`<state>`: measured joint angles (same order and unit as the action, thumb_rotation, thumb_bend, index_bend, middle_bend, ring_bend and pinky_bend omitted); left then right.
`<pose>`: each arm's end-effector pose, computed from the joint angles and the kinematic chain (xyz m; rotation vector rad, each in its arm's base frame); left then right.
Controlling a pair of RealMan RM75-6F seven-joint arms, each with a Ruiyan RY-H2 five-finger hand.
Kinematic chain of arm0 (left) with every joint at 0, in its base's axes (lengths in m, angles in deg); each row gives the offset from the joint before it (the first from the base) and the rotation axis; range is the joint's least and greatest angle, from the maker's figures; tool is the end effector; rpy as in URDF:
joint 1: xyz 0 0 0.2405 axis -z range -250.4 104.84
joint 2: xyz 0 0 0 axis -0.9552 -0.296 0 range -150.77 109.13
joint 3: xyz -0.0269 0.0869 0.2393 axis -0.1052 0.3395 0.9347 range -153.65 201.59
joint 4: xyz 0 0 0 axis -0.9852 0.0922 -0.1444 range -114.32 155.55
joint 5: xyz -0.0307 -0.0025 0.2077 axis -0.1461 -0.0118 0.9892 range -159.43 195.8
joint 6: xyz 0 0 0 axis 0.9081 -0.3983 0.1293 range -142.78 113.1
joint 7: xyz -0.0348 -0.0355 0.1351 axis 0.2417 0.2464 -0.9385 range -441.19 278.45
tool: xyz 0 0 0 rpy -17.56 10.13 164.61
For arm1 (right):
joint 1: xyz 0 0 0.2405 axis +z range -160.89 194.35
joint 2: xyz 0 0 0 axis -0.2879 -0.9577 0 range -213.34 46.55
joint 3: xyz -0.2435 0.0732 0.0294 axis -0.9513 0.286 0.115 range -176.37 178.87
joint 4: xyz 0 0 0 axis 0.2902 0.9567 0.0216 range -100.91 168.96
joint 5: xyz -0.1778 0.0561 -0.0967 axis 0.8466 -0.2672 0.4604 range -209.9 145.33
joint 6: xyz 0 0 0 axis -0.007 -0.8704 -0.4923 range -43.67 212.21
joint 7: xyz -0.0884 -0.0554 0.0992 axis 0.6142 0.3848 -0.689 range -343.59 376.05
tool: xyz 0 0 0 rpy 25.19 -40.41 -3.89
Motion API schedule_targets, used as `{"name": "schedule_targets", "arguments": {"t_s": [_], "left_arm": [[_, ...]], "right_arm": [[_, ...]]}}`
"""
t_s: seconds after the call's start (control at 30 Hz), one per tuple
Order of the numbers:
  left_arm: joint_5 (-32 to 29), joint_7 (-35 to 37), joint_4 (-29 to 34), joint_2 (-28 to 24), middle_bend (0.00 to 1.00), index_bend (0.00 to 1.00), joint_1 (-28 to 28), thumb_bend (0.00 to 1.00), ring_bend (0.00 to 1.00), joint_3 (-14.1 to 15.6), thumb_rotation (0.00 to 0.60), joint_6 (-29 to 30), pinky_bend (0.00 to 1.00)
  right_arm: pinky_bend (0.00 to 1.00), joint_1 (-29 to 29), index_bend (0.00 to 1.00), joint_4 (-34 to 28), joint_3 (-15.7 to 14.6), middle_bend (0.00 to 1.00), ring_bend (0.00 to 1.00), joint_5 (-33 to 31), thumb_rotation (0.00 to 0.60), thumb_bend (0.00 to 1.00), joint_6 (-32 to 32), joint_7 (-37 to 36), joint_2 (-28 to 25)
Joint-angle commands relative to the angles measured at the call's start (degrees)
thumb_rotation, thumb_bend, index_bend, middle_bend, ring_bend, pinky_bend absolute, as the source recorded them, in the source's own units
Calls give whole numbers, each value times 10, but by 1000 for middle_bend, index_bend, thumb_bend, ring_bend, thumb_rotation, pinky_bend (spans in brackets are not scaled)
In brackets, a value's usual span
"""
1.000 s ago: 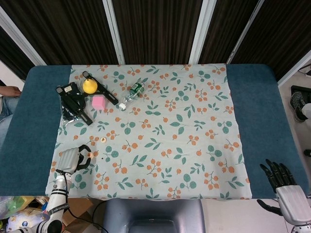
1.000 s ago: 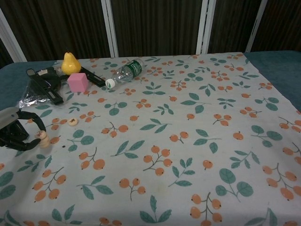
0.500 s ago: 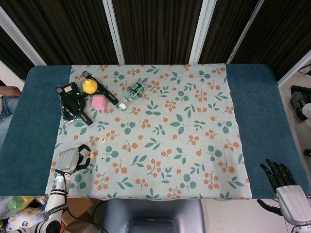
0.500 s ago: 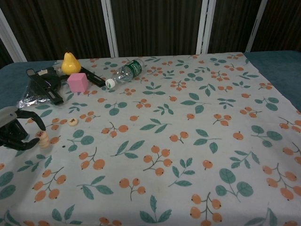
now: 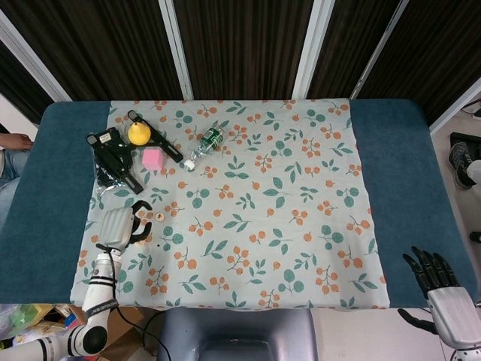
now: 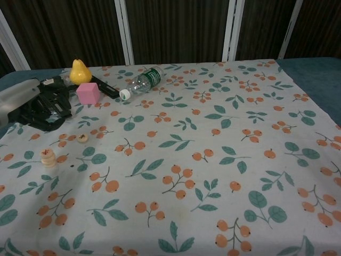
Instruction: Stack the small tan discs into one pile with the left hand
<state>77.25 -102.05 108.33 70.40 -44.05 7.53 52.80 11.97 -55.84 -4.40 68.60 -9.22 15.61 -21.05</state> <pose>-0.2013 0.3198 0.0147 -1.4064 -1.1316 -0.9750 -0.3115 -0.0951 0.1571 1.5321 -0.8895 0.8803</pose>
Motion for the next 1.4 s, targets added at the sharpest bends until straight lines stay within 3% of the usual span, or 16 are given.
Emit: {"name": "schedule_targets", "arguments": {"t_s": [0.03,0.2,0.43,0.77,1.4], "left_arm": [[-64,-90,-8,25,1000,384,42,401,1000,-22,600,-2,1000],[-120,-159,-28,60,1000,383,77,399,1000,-32,600,5,1000],[-164,-221,-78,104,1000,382,108,391,1000,-24,600,12,1000],[-166,-221,-159,144,1000,372,120,389,1000,-11,600,8,1000],[-161,-194,-215,163,1000,391,114,388,1000,-2,600,-17,1000]], "right_arm": [[0,0,0,0,0,0,0,0,600,102,0,-1,0],[0,0,0,0,0,0,0,0,600,102,-1,-5,-2],[0,-2,0,2,-1,0,0,1,600,102,-8,-20,-6],[0,-4,0,8,-1,0,0,3,600,102,-17,-38,-12],[0,-5,0,10,-1,0,0,5,600,101,-19,-41,-12]]}}
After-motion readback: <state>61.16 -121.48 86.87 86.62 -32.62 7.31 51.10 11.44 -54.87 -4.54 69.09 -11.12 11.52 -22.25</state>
